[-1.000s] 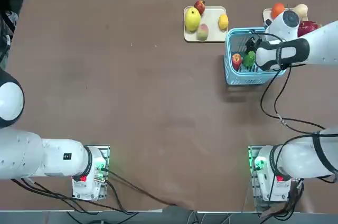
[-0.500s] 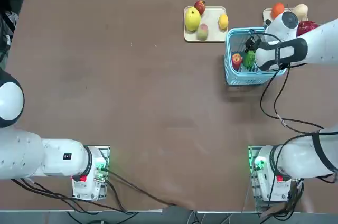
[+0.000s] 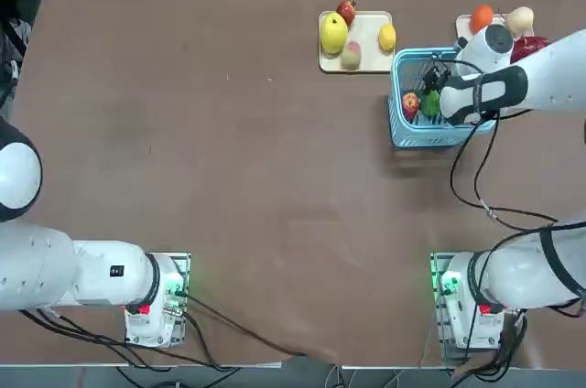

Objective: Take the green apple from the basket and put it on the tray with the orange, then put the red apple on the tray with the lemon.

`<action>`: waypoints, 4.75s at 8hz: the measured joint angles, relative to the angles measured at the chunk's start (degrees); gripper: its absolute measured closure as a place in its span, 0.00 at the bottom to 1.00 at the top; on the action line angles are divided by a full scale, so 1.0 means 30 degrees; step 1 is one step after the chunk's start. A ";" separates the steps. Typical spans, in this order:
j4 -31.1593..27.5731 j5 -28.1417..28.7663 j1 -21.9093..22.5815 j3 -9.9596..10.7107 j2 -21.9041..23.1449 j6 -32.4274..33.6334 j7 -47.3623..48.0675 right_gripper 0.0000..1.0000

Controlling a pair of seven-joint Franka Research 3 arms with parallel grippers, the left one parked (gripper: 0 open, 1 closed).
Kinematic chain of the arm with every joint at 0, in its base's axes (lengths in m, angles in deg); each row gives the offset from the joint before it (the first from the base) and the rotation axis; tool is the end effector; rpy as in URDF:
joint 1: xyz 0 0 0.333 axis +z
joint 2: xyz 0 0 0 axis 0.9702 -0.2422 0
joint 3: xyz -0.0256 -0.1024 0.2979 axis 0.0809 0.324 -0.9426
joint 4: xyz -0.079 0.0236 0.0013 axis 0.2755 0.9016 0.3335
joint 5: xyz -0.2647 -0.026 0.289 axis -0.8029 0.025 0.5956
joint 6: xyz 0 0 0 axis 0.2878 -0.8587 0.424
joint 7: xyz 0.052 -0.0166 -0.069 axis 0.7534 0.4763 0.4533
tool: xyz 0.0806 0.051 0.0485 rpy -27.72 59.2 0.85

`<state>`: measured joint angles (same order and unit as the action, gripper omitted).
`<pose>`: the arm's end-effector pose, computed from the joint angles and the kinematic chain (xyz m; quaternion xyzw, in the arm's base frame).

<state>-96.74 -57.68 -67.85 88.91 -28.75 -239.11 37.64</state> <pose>0.4561 0.0524 0.2176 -0.9272 0.3638 -0.0805 0.0372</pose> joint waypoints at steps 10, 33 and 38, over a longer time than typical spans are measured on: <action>0.0720 -0.0002 0.0033 -0.0134 0.6289 0.9552 0.0303 0.33; 1.7962 -0.0160 -0.7089 0.0127 -0.9533 1.1467 -1.2635 0.01; 1.7323 -0.0171 -0.6890 -0.0212 -0.3588 1.9460 -1.2998 0.00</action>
<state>-44.76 -58.20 -88.51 88.28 -39.52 -180.73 -1.35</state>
